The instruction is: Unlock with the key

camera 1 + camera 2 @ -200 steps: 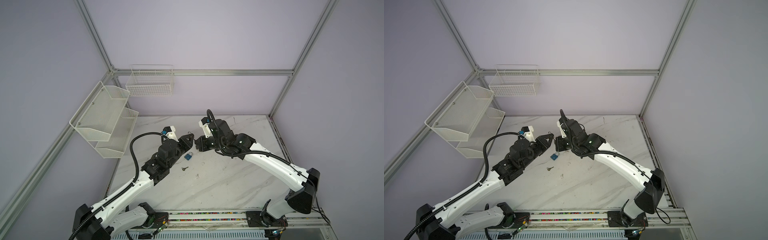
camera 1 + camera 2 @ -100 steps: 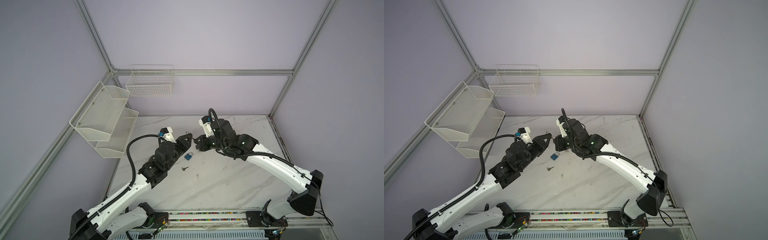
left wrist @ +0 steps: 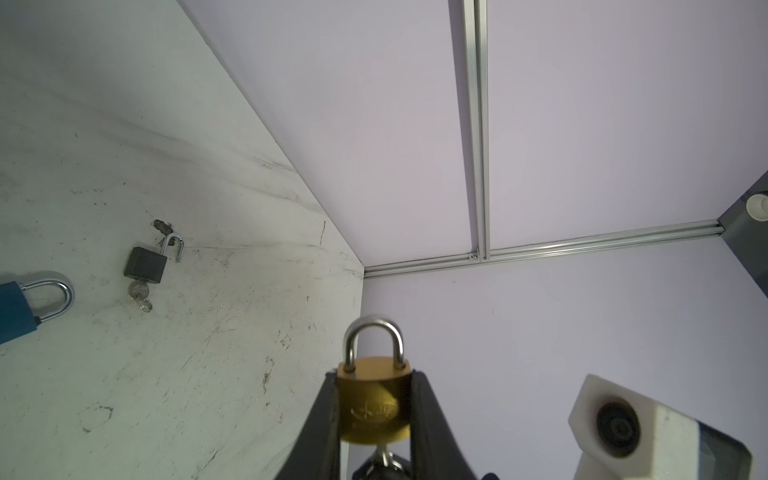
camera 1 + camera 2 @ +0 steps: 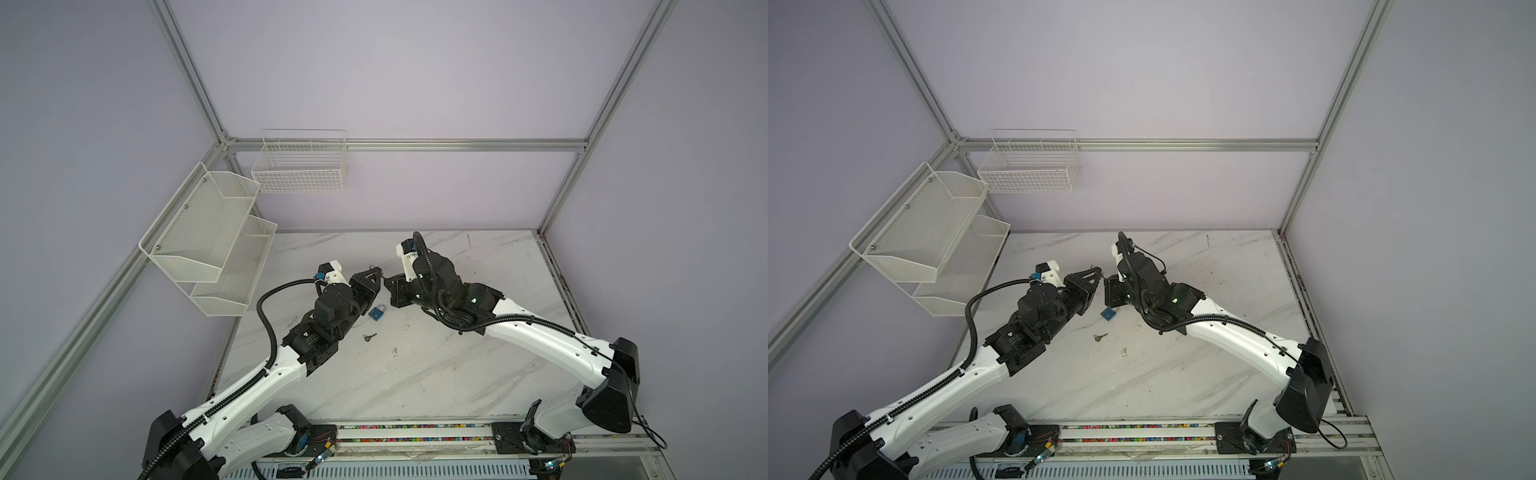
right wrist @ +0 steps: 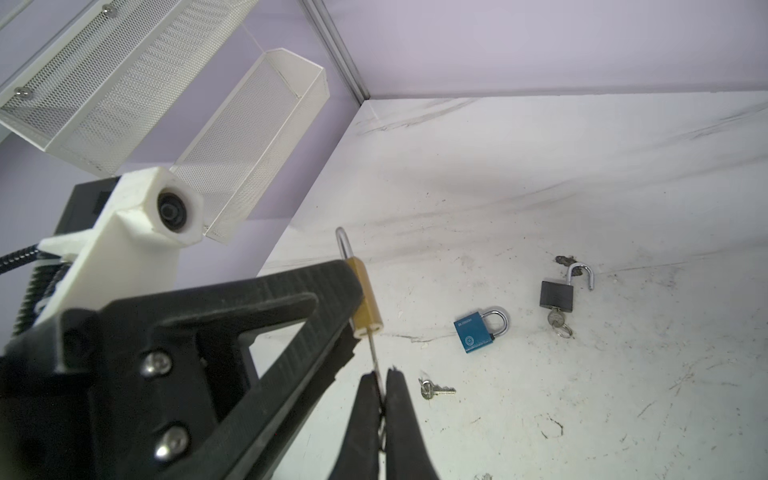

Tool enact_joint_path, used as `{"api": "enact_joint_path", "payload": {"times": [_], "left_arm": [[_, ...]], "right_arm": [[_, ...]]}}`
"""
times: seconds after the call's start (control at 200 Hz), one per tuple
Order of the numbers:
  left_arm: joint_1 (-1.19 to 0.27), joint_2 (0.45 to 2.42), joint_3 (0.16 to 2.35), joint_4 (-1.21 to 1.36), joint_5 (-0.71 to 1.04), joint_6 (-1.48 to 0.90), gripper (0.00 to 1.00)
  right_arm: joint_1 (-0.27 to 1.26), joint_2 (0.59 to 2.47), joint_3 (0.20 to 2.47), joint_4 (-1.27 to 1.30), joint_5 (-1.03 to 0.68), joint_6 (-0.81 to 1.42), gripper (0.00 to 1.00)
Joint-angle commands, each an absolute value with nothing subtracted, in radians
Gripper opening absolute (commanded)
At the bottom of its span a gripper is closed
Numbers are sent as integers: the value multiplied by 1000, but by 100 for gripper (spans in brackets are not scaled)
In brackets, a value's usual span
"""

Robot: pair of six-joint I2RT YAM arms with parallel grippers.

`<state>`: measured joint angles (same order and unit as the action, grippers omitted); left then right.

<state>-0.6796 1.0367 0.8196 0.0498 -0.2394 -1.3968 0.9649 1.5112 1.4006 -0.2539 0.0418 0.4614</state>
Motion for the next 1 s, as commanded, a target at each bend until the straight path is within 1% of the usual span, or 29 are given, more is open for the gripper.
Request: {"api": "enact_joint_path", "payload": {"times": [0.0,0.16,0.235,0.28,0.33,0.4,0.42,0.51,0.555,0.61,0.705,0.785,0.86,0.93,0.995], "left_arm": [[-738,1046,782,137,-152,-1452,4],[-769,1077,823,99,-121,-1375,4],[-778,1097,863,54,-82,-1323,4],[-783,1101,883,34,-63,-1271,3],[-787,1098,904,-31,-74,-1228,3],[-787,1083,888,-51,-81,-1201,3],[-787,1078,878,-42,-77,-1195,3],[-787,1067,854,-31,-40,-1164,3],[-787,1058,846,-29,-15,-1157,2],[-787,1046,833,-12,18,-1186,3],[-792,1031,833,12,68,-1205,3],[-805,1034,851,-14,65,-1188,3],[-805,1044,850,-25,76,-1171,3],[-805,1043,839,-41,79,-1153,3],[-800,1034,812,-22,86,-1148,3]], "right_arm": [[986,1525,1404,-39,105,479,0],[978,1527,1436,58,-66,433,0],[978,1569,1486,18,-127,432,0],[979,1590,1519,-47,-104,392,0],[978,1596,1550,-125,-19,354,0],[967,1569,1542,-124,-12,333,0],[959,1556,1530,-104,-36,328,0],[898,1527,1501,-22,-260,413,0],[878,1524,1501,-8,-307,448,0],[874,1513,1499,0,-267,467,0],[897,1501,1511,-69,-55,406,0],[898,1497,1483,-42,-26,414,0],[885,1491,1473,11,-153,425,0],[864,1477,1469,73,-280,505,0],[843,1455,1458,130,-357,585,0]]}}
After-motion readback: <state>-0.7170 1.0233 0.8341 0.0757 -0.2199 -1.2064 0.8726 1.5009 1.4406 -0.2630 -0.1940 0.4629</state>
